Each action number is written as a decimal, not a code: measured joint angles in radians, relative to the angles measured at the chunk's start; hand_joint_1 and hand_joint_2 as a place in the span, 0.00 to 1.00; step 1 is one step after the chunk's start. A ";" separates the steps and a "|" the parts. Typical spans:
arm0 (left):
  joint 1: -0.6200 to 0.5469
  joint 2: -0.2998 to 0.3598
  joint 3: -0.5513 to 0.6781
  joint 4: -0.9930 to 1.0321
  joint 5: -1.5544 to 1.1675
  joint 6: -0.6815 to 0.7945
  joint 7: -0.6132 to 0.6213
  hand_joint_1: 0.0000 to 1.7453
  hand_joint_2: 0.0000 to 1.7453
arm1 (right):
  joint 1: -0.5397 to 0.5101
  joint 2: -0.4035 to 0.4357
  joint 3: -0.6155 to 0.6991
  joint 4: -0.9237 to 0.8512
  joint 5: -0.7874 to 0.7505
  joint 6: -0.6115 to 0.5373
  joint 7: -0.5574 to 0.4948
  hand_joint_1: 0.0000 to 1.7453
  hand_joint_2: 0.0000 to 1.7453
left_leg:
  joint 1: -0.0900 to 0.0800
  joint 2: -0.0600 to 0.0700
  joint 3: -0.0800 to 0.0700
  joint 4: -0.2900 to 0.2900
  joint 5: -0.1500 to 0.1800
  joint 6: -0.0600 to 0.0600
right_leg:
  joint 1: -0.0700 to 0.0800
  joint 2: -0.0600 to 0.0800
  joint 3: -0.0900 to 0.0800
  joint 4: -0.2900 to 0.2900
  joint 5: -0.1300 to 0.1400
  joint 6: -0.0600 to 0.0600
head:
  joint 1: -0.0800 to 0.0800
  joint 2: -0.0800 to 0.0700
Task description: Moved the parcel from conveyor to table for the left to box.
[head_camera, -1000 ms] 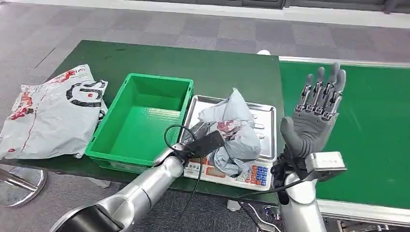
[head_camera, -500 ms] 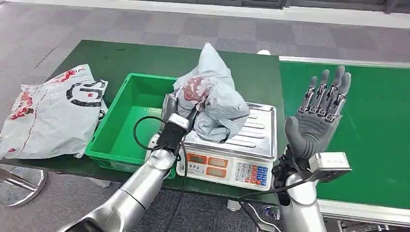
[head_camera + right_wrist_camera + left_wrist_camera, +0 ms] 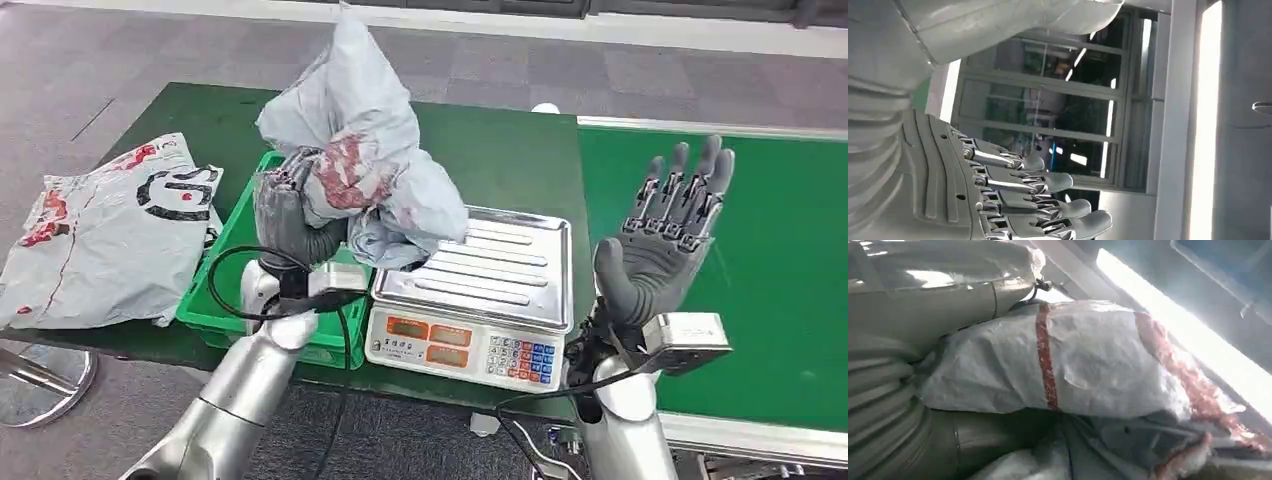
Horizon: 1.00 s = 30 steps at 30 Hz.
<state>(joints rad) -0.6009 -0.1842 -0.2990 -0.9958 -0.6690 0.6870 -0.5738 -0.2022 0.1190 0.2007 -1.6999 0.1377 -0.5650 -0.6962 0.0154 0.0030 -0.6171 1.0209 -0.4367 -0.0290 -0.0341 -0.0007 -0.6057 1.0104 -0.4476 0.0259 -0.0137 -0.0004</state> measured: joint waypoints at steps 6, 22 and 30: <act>-0.113 0.062 0.064 0.306 -0.243 -0.178 0.397 1.00 1.00 | -0.007 0.000 -0.018 0.002 -0.014 0.042 0.020 0.00 1.00 | 0.001 0.004 0.000 0.000 0.003 -0.002 | 0.001 0.004 -0.002 0.000 0.002 -0.002 | 0.000 0.000; -0.319 0.123 0.064 0.616 -0.470 -0.734 0.813 1.00 1.00 | -0.111 0.014 -0.105 0.077 0.086 0.127 0.188 0.00 1.00 | 0.001 0.002 -0.001 0.000 0.003 -0.002 | 0.001 0.003 -0.002 0.001 0.003 -0.002 | 0.000 0.000; -0.337 0.130 0.066 0.643 -0.443 -0.710 0.800 0.00 1.00 | -0.115 0.023 -0.124 0.083 0.116 0.145 0.213 0.00 1.00 | 0.001 0.002 -0.001 0.000 0.003 -0.003 | 0.001 0.004 -0.002 0.001 0.003 -0.002 | 0.000 0.000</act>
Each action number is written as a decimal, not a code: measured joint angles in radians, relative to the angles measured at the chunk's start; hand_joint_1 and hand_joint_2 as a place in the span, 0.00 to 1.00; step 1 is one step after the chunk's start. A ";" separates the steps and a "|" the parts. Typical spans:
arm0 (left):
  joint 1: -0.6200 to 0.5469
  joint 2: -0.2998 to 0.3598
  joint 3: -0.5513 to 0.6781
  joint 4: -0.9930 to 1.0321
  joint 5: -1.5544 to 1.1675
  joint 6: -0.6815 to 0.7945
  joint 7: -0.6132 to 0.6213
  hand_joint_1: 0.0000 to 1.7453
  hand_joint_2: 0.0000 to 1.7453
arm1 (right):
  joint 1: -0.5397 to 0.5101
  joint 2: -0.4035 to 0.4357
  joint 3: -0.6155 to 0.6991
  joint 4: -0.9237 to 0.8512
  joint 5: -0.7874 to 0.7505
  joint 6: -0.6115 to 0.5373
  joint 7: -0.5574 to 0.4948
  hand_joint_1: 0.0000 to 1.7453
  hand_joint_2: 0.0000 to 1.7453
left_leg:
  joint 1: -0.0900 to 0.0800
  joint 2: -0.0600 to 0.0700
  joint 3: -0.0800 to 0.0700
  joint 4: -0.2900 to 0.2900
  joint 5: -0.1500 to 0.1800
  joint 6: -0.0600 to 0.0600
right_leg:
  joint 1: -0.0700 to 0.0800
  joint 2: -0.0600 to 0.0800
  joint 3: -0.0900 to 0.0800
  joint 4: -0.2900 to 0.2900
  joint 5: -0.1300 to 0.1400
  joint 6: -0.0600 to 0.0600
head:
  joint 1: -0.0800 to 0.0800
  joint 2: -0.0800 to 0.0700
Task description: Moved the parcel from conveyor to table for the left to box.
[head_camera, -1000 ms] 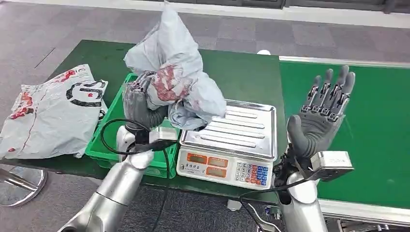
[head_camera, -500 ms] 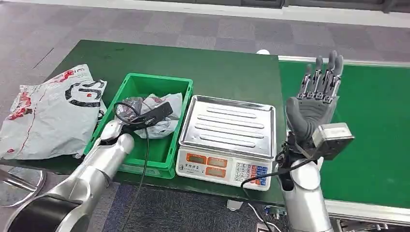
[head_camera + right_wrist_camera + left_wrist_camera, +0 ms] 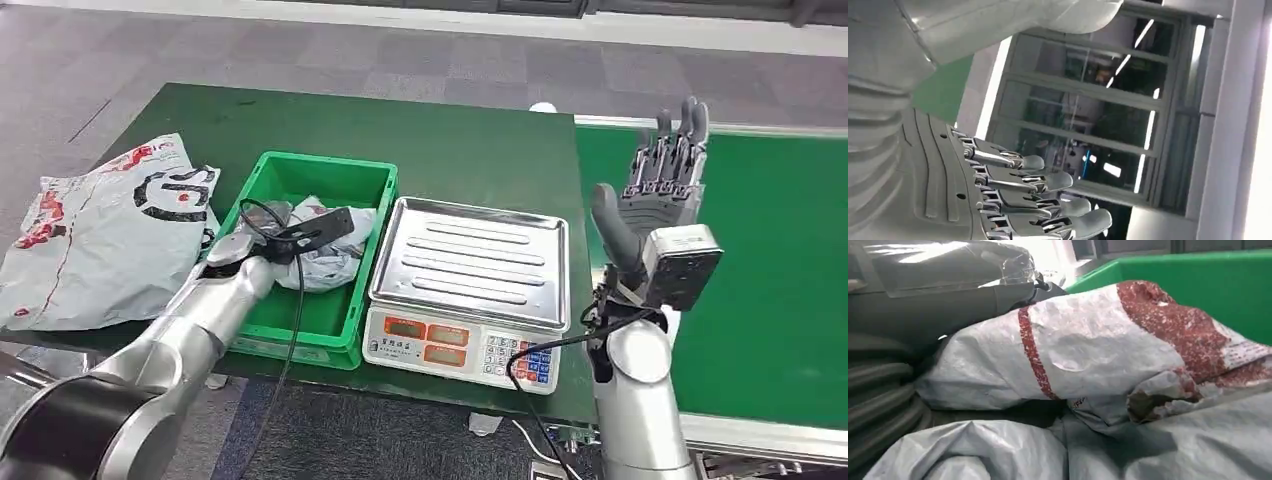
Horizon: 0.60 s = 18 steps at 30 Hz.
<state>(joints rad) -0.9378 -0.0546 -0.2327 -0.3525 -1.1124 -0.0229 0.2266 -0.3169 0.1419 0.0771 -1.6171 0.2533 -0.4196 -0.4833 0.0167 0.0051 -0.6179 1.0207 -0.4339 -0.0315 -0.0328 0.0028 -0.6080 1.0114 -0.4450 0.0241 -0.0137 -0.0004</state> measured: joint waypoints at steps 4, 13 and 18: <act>-0.001 0.000 0.013 0.000 0.041 0.082 -0.059 0.00 1.00 | -0.001 0.005 -0.010 0.003 0.001 -0.001 0.003 0.00 1.00 | 0.000 0.000 0.000 0.000 0.000 0.000 | 0.000 0.000 0.000 0.000 0.000 0.000 | 0.000 0.000; 0.036 -0.029 0.154 -0.080 0.317 0.422 -0.468 0.00 0.00 | 0.001 0.013 -0.026 0.003 -0.006 0.001 0.003 0.00 1.00 | 0.000 0.000 0.000 0.000 0.000 0.000 | 0.000 0.000 0.000 0.000 0.000 0.000 | 0.000 0.000; 0.098 -0.062 0.258 -0.206 0.602 0.548 -0.800 0.00 0.00 | -0.004 0.014 -0.026 0.015 -0.022 0.008 -0.010 0.00 1.00 | 0.000 0.000 0.000 0.000 0.000 0.000 | 0.000 0.000 0.000 0.000 0.000 0.000 | 0.000 0.000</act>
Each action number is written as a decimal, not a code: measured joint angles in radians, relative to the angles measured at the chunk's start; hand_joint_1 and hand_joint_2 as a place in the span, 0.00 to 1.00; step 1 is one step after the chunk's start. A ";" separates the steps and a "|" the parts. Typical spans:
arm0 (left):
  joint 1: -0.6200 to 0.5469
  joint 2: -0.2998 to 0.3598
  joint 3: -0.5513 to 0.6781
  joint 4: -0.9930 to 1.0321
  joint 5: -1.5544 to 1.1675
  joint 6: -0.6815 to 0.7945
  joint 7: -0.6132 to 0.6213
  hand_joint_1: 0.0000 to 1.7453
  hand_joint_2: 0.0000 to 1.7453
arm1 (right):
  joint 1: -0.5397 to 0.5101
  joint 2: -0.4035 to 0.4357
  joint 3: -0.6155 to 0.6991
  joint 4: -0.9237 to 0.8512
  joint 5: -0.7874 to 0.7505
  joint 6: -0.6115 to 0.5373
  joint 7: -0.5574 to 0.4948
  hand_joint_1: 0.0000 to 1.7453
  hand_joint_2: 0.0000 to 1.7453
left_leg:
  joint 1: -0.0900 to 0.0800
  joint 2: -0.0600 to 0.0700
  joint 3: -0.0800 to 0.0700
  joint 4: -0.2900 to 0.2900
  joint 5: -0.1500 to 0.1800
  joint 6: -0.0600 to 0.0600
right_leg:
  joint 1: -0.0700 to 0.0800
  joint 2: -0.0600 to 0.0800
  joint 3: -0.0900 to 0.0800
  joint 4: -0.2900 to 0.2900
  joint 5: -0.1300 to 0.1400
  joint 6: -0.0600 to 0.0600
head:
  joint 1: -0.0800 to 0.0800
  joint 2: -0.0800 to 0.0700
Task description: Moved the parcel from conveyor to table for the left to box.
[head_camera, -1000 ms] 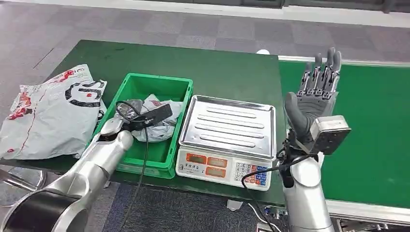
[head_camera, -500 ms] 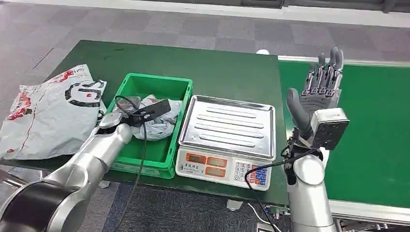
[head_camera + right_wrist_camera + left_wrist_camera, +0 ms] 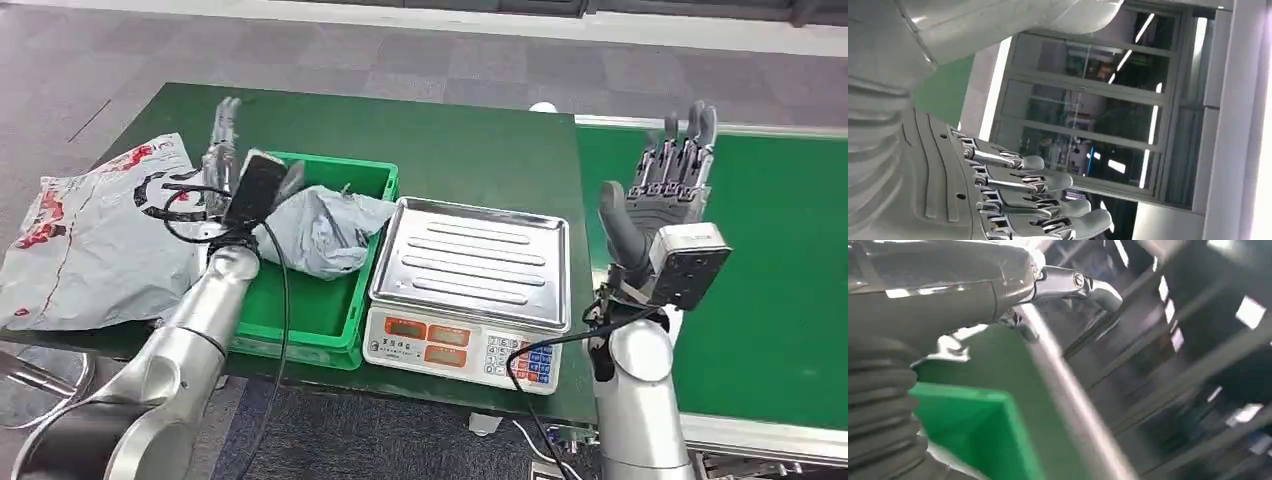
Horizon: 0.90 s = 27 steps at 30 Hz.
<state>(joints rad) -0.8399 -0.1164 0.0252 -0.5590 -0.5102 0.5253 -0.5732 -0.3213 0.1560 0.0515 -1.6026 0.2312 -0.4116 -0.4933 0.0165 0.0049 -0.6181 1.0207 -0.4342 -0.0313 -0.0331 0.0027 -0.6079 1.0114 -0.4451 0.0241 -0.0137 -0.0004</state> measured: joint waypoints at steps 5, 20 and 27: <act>0.071 -0.024 0.022 -0.139 0.258 -0.121 -0.122 0.00 0.00 | -0.014 0.000 0.000 0.031 -0.024 -0.008 -0.027 0.00 1.00 | 0.000 0.000 0.000 0.000 0.000 0.000 | 0.000 -0.001 0.000 0.000 0.000 0.000 | 0.000 0.000; 0.165 -0.046 -0.054 -0.345 0.594 -0.771 -0.127 0.00 1.00 | -0.025 -0.002 -0.005 0.082 -0.019 -0.016 -0.038 0.00 1.00 | 0.000 0.000 0.000 0.000 0.000 0.000 | 0.000 -0.001 0.000 0.000 0.000 0.000 | 0.000 0.000; 0.291 -0.046 -0.171 -0.354 0.472 -0.858 -0.128 0.00 1.00 | 0.037 -0.019 -0.047 0.119 -0.001 -0.036 -0.086 0.00 1.00 | 0.000 0.000 0.000 0.000 -0.002 0.001 | 0.000 -0.001 0.000 -0.001 -0.001 0.000 | 0.000 0.000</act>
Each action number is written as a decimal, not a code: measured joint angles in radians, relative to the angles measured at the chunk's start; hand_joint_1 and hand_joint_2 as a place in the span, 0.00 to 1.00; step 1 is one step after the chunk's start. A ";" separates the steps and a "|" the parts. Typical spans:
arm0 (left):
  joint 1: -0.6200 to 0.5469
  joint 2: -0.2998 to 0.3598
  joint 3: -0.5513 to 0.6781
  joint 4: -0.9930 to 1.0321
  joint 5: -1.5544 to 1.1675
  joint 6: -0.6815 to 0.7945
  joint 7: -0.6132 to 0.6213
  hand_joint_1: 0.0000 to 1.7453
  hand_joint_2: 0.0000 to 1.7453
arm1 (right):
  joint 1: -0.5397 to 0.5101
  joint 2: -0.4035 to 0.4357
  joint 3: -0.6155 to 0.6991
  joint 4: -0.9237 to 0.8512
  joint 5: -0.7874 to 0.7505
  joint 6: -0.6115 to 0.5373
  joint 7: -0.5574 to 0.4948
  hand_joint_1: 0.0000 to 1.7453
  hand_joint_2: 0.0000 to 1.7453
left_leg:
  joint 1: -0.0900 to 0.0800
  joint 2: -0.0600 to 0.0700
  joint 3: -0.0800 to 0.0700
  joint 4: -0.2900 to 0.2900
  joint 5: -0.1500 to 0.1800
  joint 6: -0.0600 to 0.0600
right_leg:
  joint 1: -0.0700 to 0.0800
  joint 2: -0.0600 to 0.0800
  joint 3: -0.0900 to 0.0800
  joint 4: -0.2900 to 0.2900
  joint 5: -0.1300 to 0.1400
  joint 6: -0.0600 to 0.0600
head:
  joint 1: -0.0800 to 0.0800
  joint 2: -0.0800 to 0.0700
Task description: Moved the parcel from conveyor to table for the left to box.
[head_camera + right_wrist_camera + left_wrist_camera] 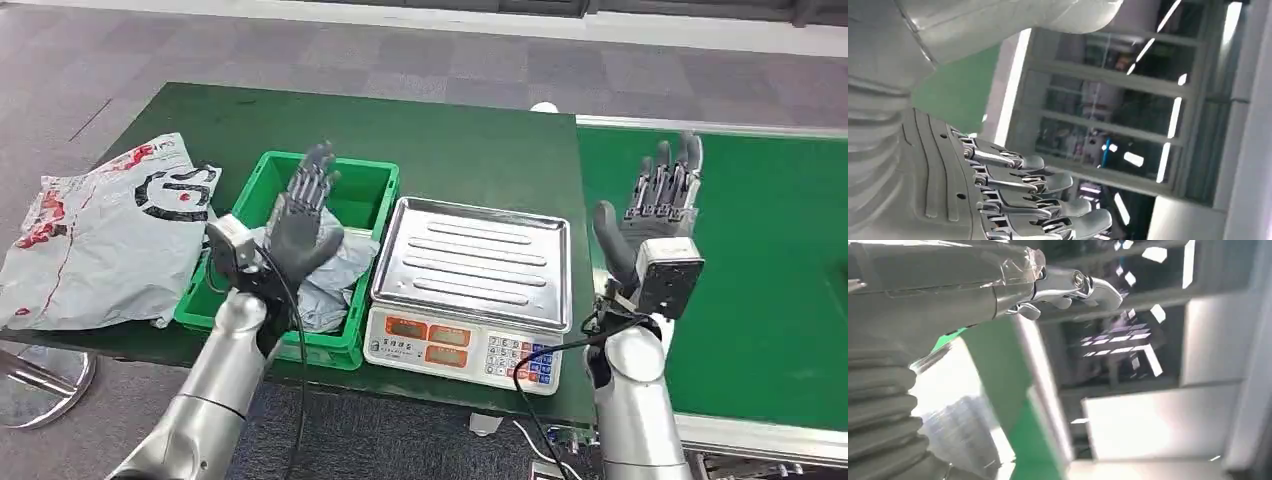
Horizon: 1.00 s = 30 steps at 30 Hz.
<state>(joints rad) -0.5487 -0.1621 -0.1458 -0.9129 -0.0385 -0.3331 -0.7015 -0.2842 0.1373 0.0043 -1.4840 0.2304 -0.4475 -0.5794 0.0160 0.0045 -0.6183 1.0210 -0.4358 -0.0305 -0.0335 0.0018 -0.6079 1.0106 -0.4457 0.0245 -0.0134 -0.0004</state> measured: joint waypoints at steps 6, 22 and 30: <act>0.051 -0.001 -0.116 -0.012 -0.015 0.044 0.000 0.00 1.00 | 0.066 -0.001 -0.037 0.006 -0.008 0.055 -0.022 0.00 1.00 | 0.000 0.000 0.000 0.000 -0.001 0.000 | 0.000 0.000 0.000 0.000 -0.001 0.000 | 0.000 0.000; 0.094 -0.003 -0.212 -0.083 -0.044 0.118 0.000 0.00 1.00 | 0.171 -0.001 -0.065 -0.046 -0.031 0.090 -0.038 0.00 1.00 | 0.000 0.001 0.000 0.000 -0.001 0.000 | 0.000 0.000 0.000 0.000 -0.001 0.000 | 0.000 0.000; 0.108 -0.002 -0.220 -0.088 -0.056 0.137 0.000 0.00 1.00 | 0.180 -0.001 -0.065 -0.046 -0.024 0.095 -0.028 0.00 1.00 | 0.000 0.000 0.000 0.000 -0.001 0.000 | 0.000 0.000 0.000 0.000 -0.001 0.000 | 0.000 0.000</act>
<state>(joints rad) -0.4409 -0.1637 -0.3658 -1.0006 -0.0946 -0.1957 -0.7019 -0.1039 0.1362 -0.0607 -1.5297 0.2064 -0.3525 -0.6077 0.0161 0.0048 -0.6183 1.0208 -0.4369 -0.0301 -0.0334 0.0020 -0.6080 1.0106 -0.4467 0.0246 -0.0134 -0.0004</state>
